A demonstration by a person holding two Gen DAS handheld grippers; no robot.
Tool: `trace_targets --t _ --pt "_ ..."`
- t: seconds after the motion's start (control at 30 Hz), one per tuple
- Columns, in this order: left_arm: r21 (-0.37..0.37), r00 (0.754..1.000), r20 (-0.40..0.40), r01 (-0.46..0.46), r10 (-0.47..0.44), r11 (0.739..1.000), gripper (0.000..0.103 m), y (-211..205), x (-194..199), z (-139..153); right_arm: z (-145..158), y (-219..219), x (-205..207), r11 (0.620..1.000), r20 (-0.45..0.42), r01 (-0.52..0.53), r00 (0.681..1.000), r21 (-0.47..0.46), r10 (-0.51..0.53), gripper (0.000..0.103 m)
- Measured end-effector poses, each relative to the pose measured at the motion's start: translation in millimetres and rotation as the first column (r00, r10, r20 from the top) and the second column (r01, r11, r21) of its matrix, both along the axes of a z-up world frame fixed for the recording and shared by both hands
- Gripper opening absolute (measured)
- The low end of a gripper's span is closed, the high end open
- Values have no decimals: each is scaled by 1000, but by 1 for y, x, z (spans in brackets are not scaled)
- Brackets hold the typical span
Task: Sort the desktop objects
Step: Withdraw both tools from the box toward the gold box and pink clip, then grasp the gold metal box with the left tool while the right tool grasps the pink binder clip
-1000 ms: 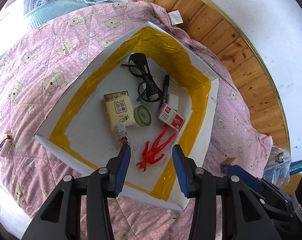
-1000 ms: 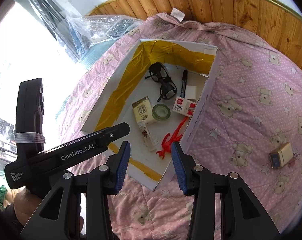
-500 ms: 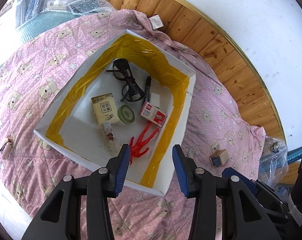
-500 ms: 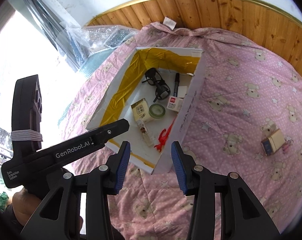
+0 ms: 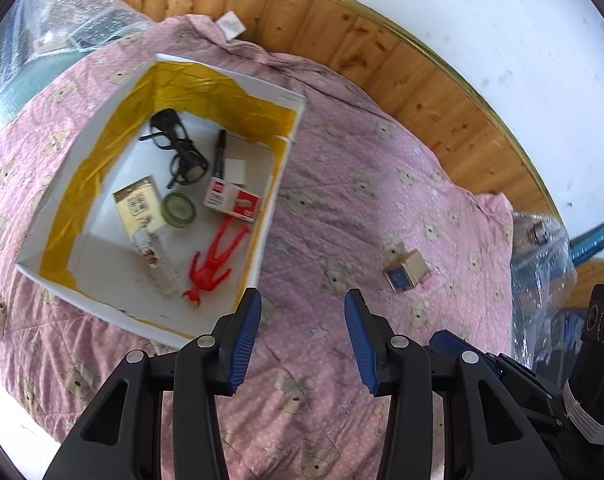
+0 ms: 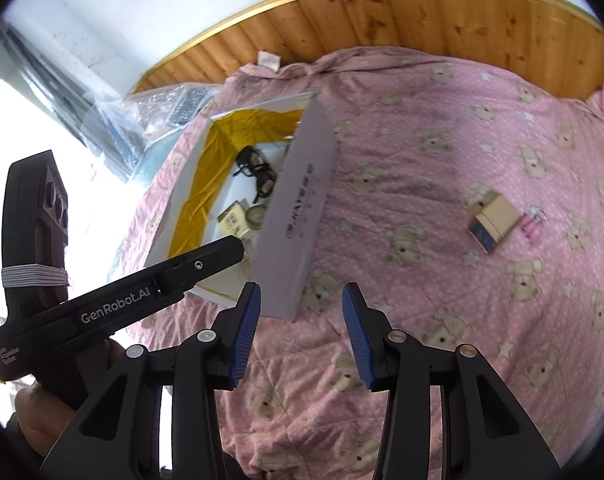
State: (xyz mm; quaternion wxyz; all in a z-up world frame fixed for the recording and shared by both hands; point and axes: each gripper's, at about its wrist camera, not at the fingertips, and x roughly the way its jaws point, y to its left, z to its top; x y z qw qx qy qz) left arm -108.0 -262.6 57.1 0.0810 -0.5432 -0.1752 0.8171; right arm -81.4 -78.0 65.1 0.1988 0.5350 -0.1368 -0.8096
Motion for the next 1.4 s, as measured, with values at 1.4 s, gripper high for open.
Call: trace_targets --t 1.4 --pt "38 861 222 460 -457 887 46 219 -111 -123 -113 204 -86 901 197 429 880 60 -432 46"
